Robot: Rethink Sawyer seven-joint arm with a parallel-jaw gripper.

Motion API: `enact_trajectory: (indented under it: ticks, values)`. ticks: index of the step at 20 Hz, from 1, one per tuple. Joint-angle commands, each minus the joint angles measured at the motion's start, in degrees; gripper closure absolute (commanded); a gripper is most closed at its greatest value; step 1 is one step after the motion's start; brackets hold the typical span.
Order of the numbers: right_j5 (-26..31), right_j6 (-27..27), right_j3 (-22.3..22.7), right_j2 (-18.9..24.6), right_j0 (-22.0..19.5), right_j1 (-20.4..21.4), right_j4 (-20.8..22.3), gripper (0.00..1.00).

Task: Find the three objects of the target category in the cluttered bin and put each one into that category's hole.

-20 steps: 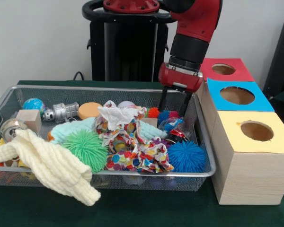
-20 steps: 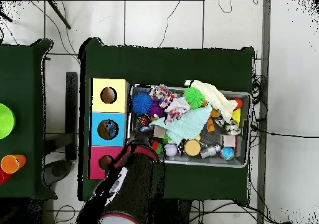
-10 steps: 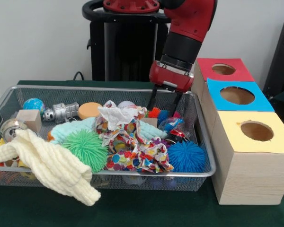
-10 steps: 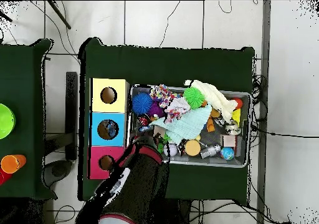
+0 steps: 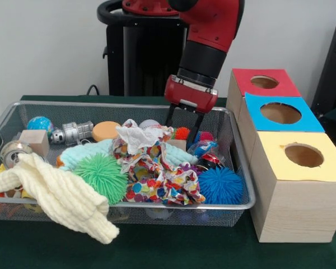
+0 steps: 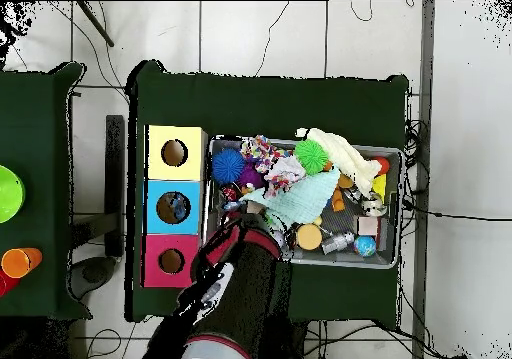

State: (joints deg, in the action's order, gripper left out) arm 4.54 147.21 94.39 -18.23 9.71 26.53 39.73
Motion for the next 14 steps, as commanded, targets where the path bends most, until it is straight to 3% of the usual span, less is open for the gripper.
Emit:
enact_trajectory:
  ticks: [1,14]
  values:
    - [-1.0,0.7,-0.3,9.5,-5.0,1.7,-1.8,0.00]
    - [0.6,0.4,1.4,12.9,-7.1,3.6,-1.6,0.00]
